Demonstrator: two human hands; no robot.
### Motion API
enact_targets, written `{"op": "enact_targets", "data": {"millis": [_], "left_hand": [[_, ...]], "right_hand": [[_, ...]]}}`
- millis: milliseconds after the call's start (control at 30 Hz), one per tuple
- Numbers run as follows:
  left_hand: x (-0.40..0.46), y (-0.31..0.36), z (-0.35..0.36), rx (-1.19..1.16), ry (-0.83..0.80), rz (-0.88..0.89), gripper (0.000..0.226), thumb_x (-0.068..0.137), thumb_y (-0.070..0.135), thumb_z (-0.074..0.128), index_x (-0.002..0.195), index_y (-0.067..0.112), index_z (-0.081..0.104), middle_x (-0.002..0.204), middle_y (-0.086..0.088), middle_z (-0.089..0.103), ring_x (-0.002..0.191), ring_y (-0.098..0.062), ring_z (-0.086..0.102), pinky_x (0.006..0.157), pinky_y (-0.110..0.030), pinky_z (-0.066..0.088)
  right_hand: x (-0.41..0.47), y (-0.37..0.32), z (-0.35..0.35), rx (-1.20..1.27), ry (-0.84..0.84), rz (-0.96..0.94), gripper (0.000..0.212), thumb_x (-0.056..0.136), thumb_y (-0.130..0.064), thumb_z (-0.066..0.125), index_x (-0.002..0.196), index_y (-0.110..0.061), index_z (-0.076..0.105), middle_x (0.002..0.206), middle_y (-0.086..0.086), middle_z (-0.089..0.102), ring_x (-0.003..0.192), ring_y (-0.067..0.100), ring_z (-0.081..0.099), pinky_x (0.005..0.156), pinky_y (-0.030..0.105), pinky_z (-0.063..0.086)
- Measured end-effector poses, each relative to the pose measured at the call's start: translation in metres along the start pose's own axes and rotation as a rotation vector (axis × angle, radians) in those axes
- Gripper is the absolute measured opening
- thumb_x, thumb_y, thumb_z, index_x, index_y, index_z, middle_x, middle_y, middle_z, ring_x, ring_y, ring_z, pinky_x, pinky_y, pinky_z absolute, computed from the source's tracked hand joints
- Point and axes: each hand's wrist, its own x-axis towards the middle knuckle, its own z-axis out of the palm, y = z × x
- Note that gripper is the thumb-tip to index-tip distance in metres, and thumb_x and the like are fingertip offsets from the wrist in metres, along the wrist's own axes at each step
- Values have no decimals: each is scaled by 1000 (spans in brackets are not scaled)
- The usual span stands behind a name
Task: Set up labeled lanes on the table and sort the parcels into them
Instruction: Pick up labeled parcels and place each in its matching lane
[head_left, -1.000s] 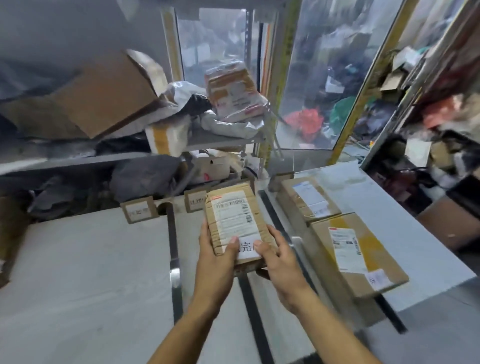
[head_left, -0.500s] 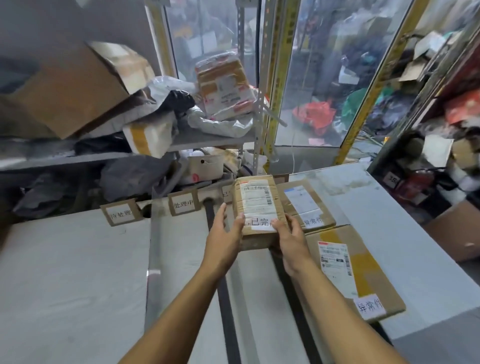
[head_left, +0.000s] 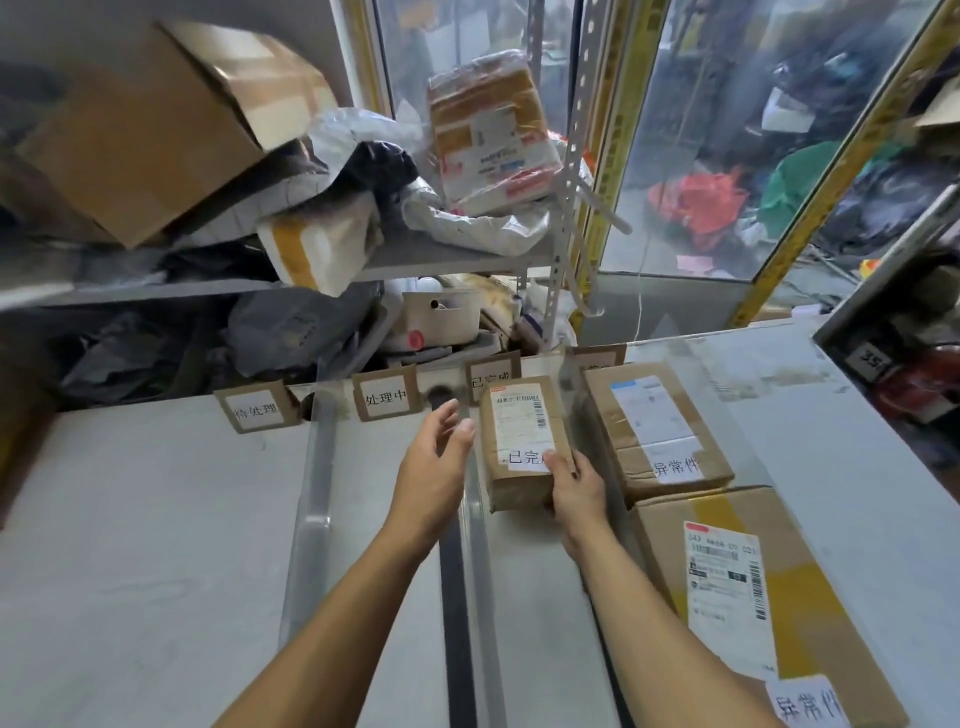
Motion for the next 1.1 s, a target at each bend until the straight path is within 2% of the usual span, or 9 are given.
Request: {"op": "enact_targets", "data": {"millis": [167, 267, 367, 467, 533, 667, 833, 967, 1100], "left_hand": [[7, -5, -2, 16, 27, -13, 46, 102, 38, 46, 146, 29, 42, 141, 11, 50, 114, 3, 46, 78, -6, 35], [9, -8, -2, 20, 30, -24, 44, 102, 39, 45, 145, 31, 42, 137, 14, 50, 102, 11, 48, 78, -6, 34], [9, -9, -1, 27, 27, -36, 45, 102, 39, 45, 145, 30, 42, 141, 11, 49, 108, 6, 46, 82, -10, 35], [6, -9, -3, 30, 12, -30, 45, 102, 39, 45, 145, 29, 43, 141, 11, 49, 101, 14, 47, 77, -4, 33], [3, -9, -5, 32, 6, -27, 44, 102, 38, 45, 145, 28, 43, 142, 10, 49, 104, 9, 48, 76, -4, 33], [-2, -6, -12, 36, 2, -1, 44, 103, 38, 45, 145, 28, 43, 140, 12, 49, 114, 3, 44, 76, -5, 34], [-11, 2, -36, 28, 8, 40, 40, 102, 38, 45, 142, 30, 46, 128, 19, 49, 110, 6, 48, 69, -1, 38], [-22, 9, -69, 36, 59, 94, 37, 102, 37, 46, 139, 31, 48, 126, 19, 50, 104, 11, 47, 76, -5, 35], [-38, 16, -117, 41, 158, 138, 36, 102, 37, 48, 138, 32, 49, 126, 17, 52, 112, 2, 51, 81, -11, 39]], "right_hand": [[6, 3, -8, -32, -14, 18, 13, 97, -25, 60, 106, -29, 69, 101, -6, 76, 95, 9, 71, 76, 26, 56], [7, 2, -9, -66, -7, 41, 19, 98, -26, 59, 115, -27, 67, 99, -9, 75, 92, 7, 70, 70, 21, 55], [3, 1, -7, -118, 25, 33, 20, 99, -26, 58, 118, -27, 63, 101, -11, 72, 90, 3, 67, 61, 12, 50], [-3, -2, -4, -195, 60, 28, 17, 99, -26, 57, 116, -28, 60, 107, -7, 70, 88, -1, 63, 56, 8, 46], [-9, -7, -2, -273, 81, 18, 19, 100, -27, 55, 118, -21, 59, 118, 0, 69, 97, 8, 65, 63, 10, 46], [-30, -25, 7, -447, 124, 6, 54, 101, -26, 54, 150, -13, 36, 144, 9, 54, 130, 31, 52, 95, 31, 44], [-66, -53, 24, -586, 77, -186, 47, 99, -28, 53, 144, -19, 43, 144, 5, 51, 131, 28, 49, 104, 44, 48], [-108, -93, 60, -546, -24, -383, 53, 100, -35, 52, 150, -25, 38, 149, 0, 47, 137, 17, 44, 108, 33, 37], [-159, -122, 116, -504, -203, -572, 55, 98, -43, 53, 150, -31, 38, 146, -4, 52, 129, 10, 50, 105, 36, 46]]}}
